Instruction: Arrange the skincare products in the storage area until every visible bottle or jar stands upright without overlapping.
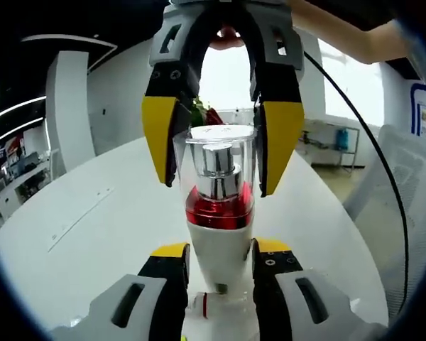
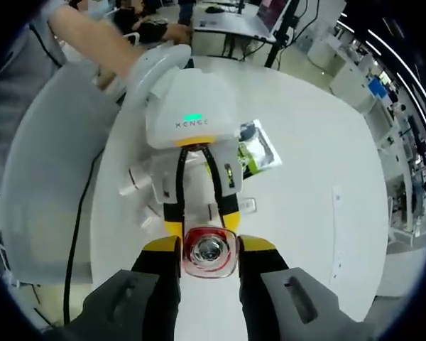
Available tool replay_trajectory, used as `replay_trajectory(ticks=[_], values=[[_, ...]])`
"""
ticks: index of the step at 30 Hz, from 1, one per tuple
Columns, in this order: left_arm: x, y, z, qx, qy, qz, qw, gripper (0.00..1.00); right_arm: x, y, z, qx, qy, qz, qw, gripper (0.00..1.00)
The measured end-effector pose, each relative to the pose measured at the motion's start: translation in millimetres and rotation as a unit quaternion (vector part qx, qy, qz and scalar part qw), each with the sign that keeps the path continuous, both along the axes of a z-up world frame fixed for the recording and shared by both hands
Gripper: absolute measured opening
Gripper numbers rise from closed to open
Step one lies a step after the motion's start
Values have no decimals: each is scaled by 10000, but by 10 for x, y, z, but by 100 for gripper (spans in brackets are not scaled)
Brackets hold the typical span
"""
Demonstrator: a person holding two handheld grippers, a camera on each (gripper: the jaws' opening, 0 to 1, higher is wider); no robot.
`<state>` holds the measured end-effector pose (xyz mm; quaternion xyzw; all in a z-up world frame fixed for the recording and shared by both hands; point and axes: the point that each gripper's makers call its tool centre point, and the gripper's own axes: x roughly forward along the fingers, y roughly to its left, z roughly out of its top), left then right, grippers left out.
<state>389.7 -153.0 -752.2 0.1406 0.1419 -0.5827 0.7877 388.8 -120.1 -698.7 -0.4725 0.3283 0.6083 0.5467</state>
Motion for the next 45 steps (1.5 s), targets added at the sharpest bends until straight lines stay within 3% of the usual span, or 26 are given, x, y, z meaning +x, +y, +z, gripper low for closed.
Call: replay_trajectory(ticks=[4, 15, 18, 23, 31, 45], values=[[-5, 23, 60, -158, 52, 75, 9998, 36, 14, -5, 5, 24, -105, -46, 9999, 38], [-66, 109, 122, -127, 119, 83, 9998, 41, -10, -1, 38, 160, -139, -213, 9995, 48], [-80, 160, 173, -344, 214, 206, 9990, 43, -12, 2, 46, 182, -191, -236, 9994, 51], [-132, 207, 130, -240, 256, 181, 9992, 47, -17, 16, 52, 220, -243, -280, 9991, 58], [-205, 314, 158, -355, 525, 313, 9975, 51, -44, 68, 54, 274, -283, -343, 9986, 67], [-312, 507, 225, -374, 581, 430, 9967, 65, -107, 125, 81, 496, -369, -573, 9964, 78]])
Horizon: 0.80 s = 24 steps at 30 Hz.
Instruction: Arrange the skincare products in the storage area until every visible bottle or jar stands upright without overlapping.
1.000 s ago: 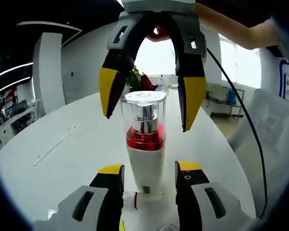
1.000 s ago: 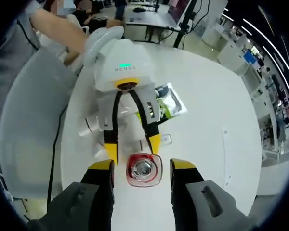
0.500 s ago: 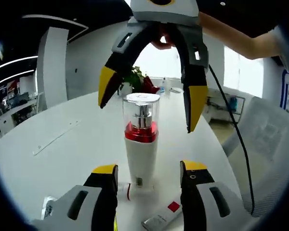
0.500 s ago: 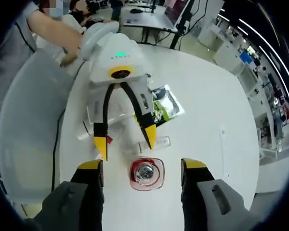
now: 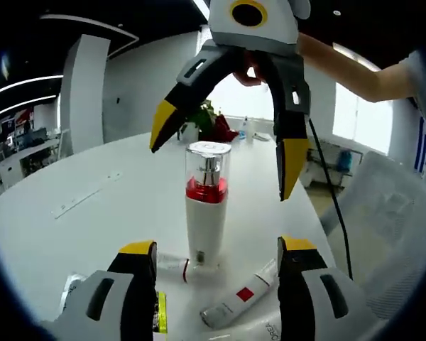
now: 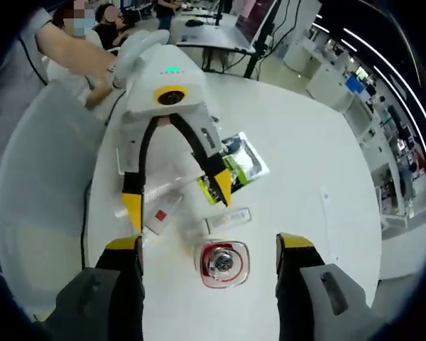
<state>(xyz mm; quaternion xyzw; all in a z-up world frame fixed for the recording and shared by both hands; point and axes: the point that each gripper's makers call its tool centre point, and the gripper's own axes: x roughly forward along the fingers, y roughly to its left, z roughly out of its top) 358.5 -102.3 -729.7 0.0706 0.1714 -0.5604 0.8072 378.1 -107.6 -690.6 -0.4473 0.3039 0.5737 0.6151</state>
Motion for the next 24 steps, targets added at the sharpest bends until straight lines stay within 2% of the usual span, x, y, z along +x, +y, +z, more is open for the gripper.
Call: replay_trajectory(ticks=[4, 11, 15, 24], values=[[-22, 48, -11, 105, -6, 71, 9999, 75, -10, 9, 24, 71, -77, -80, 9999, 83], [-98, 145, 52, 65, -33, 137, 9999, 75, -62, -17, 38, 171, -137, -134, 9997, 86], [-123, 239, 51, 83, -29, 200, 9998, 82, -49, -29, 65, 292, -225, -250, 9990, 90], [-224, 390, 50, 46, 54, 297, 9995, 88, -68, -77, 119, 393, -264, -443, 9979, 97]])
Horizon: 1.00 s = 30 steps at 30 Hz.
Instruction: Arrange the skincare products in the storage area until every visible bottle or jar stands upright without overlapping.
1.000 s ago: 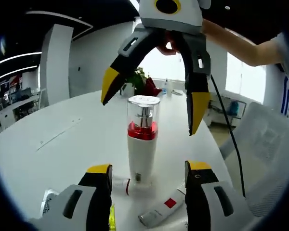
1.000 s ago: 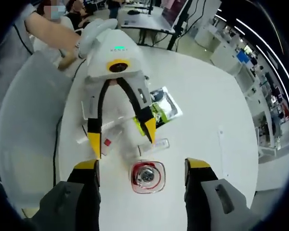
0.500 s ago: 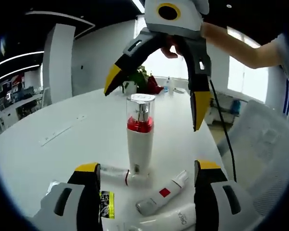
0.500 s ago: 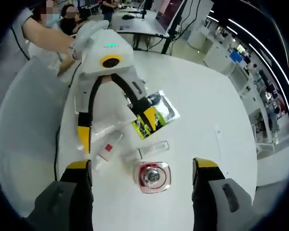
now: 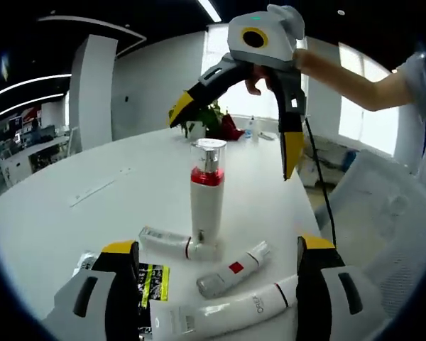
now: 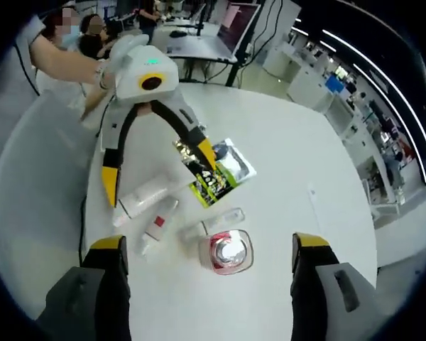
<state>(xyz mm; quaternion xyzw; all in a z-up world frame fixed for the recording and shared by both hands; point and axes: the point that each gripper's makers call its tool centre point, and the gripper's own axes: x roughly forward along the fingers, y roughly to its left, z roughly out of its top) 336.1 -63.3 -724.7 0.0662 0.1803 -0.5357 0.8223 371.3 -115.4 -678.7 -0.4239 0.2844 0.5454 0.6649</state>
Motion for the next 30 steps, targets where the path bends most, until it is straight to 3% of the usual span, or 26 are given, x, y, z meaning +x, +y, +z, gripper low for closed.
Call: replay_trajectory(ticks=[8, 12, 23, 30], values=[[-127, 69, 57, -37, -55, -18, 10000, 99, -38, -19, 36, 119, -114, -136, 9998, 99], [-167, 117, -3, 120, -29, 19, 9999, 99, -83, -67, 31, 95, -133, -170, 9997, 99], [-270, 246, 38, -51, -26, 214, 9998, 99, -226, -147, 70, 339, -191, -390, 9985, 99], [-351, 359, 74, -174, 81, 326, 9993, 99, -336, -272, 8, 447, 4, -879, 9951, 99]])
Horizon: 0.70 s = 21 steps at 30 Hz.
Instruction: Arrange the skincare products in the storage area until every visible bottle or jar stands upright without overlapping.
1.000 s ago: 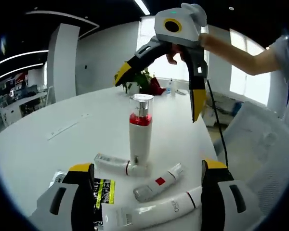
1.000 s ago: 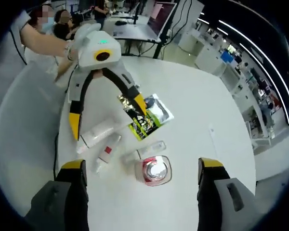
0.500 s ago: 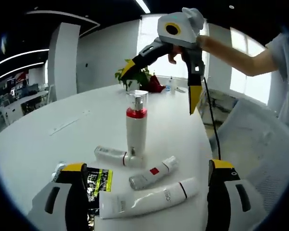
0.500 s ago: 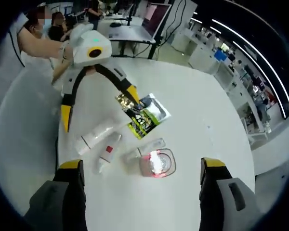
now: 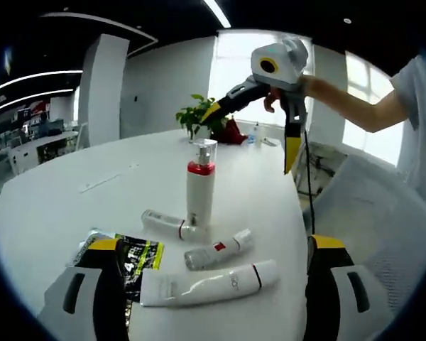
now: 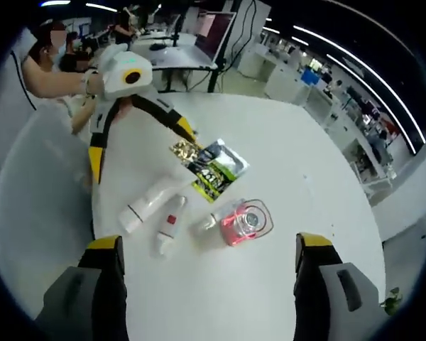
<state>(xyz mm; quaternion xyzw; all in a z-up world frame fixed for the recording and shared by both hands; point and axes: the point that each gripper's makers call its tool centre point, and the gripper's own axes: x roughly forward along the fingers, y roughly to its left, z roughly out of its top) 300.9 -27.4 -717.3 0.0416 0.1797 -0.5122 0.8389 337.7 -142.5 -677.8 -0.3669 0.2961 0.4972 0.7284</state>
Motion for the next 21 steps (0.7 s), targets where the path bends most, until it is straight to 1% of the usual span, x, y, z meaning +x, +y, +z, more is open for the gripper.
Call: replay_trajectory(ticks=[1, 4, 6, 8, 12, 15, 17, 18, 21], values=[[-10, 21, 5, -5, -44, 20, 10000, 99, -16, -34, -27, 7, 105, -116, 9999, 99], [-11, 92, 7, 23, -115, 187, 9998, 99, -30, -60, -64, 68, 36, -69, 9999, 99], [-4, 125, 3, 49, -163, 254, 9995, 99, -62, -88, -112, 45, 134, -106, 9998, 99], [-16, 142, -8, 89, -191, 283, 9994, 99, -95, -89, -140, 74, 156, -127, 9998, 99], [-37, 165, -19, 108, -163, 321, 9993, 99, -196, -51, -150, 117, 168, -129, 9997, 98], [-74, 181, -19, 77, -168, 319, 9993, 99, -215, -66, -167, 123, 192, -137, 9996, 98], [-87, 200, -35, 71, -141, 346, 9993, 99, -281, -55, -174, 145, 193, -162, 9996, 98], [-104, 199, -37, 80, -122, 359, 9992, 99, -306, -75, -199, 91, 258, -246, 9993, 98], [-153, 202, -67, 105, -60, 351, 9993, 99, -361, -55, -230, 148, 258, -191, 9994, 96]])
